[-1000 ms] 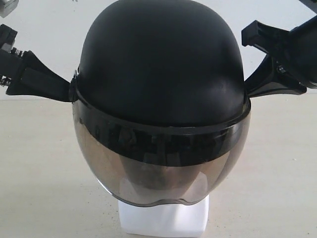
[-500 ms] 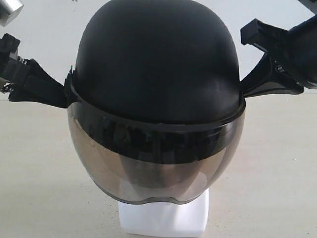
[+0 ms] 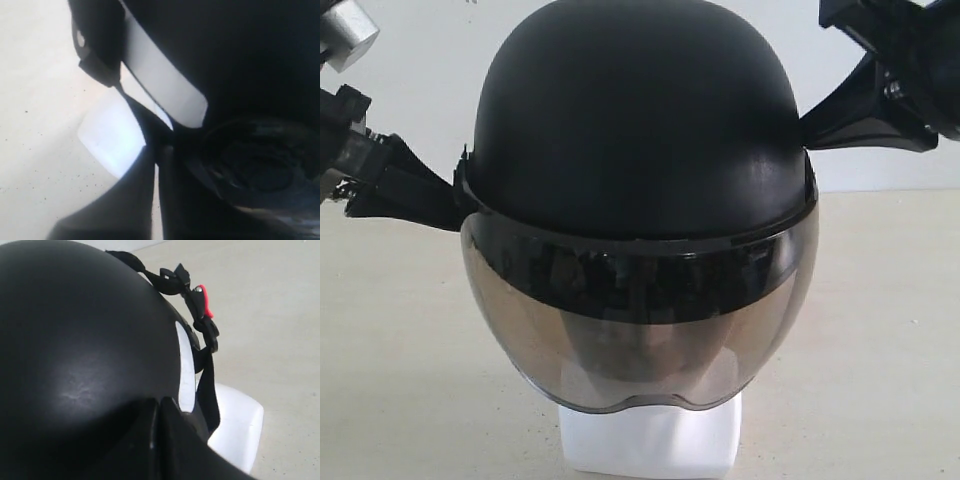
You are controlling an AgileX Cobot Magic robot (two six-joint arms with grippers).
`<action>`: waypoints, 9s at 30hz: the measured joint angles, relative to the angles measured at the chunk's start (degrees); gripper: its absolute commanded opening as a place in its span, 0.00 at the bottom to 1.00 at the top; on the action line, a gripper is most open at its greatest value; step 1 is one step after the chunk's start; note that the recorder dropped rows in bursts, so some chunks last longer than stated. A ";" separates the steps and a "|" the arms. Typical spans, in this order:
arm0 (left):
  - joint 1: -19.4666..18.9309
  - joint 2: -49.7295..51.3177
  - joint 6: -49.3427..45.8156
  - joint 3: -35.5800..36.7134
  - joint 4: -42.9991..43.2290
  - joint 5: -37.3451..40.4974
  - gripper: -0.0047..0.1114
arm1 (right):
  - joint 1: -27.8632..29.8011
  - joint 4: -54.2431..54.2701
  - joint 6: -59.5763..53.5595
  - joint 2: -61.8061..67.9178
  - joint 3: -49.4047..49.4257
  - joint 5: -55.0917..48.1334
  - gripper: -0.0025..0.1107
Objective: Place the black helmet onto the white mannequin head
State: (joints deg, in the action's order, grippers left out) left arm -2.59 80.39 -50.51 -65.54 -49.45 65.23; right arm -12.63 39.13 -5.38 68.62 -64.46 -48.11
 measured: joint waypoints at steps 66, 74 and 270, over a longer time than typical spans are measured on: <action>-0.24 -48.90 7.99 27.93 -15.97 3.65 0.08 | -0.42 -28.47 9.23 -23.91 0.00 -19.46 0.02; -0.24 -48.90 7.99 27.93 -15.97 3.65 0.08 | -0.42 -28.47 9.23 -23.91 0.00 -19.46 0.02; -0.24 -80.22 53.52 65.36 52.11 -54.04 0.08 | 17.20 -40.46 12.48 -68.31 64.50 28.26 0.02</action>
State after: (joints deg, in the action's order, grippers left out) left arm -2.83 0.17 3.01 -0.19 2.66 11.19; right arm 4.56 -1.33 7.10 0.32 0.04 -19.85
